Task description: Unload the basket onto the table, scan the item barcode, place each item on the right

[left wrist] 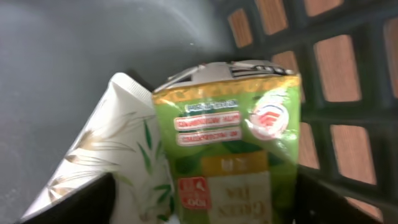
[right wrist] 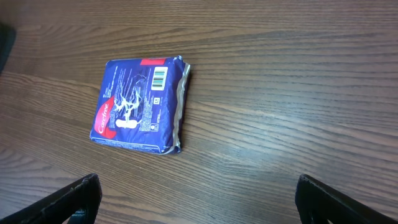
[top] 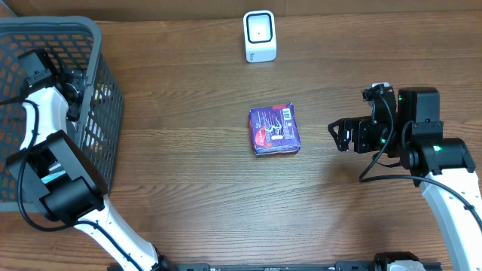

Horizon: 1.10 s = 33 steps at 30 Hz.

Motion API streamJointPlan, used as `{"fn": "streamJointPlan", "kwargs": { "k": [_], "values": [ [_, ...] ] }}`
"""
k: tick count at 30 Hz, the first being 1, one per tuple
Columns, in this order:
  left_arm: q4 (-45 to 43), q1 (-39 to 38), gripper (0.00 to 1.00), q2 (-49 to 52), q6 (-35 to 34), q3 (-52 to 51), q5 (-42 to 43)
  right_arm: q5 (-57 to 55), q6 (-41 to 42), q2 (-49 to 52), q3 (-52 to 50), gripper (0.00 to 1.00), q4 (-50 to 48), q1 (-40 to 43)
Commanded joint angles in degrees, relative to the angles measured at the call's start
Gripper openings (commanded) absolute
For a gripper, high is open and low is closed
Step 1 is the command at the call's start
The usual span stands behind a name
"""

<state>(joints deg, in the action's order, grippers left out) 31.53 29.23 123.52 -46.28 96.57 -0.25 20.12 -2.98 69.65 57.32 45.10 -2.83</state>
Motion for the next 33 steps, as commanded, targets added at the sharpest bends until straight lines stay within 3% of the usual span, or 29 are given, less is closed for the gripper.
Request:
{"fn": "streamJointPlan", "kwargs": {
  "k": [1,5,11,18,19,22,33],
  "values": [
    [1.7,-0.4,0.57,3.5,1.6,0.1,-1.7,-0.1,0.0,-0.2,1.2,1.00,-0.2,-0.1],
    [2.8,-0.4,0.33,3.4,3.7,0.1,-1.6,-0.1,0.0,-0.2,1.2,1.00,-0.2,-0.1],
    [4.1,-0.2,0.10,2.9,7.1,0.1,-1.6,-0.1,0.0,-0.2,1.2,1.00,-0.2,-0.1],
    [9.6,0.0,0.09,-0.2,7.4,2.5,-1.2,-0.1,0.0,-0.2,1.2,1.00,-0.2,0.0],
    [10.4,0.0,0.04,-1.0,8.0,3.1,-1.2,-0.1,0.0,-0.2,1.2,1.00,-0.2,0.0],
    [12.2,0.0,0.04,-3.7,11.0,4.9,-1.2,-0.1,0.0,-0.2,1.2,1.00,-0.2,0.0],
    [13.5,0.0,0.04,-23.6,19.4,6.3,-1.6,-0.1,0.0,-0.2,1.2,1.00,-0.2,0.0]
  ]
}}
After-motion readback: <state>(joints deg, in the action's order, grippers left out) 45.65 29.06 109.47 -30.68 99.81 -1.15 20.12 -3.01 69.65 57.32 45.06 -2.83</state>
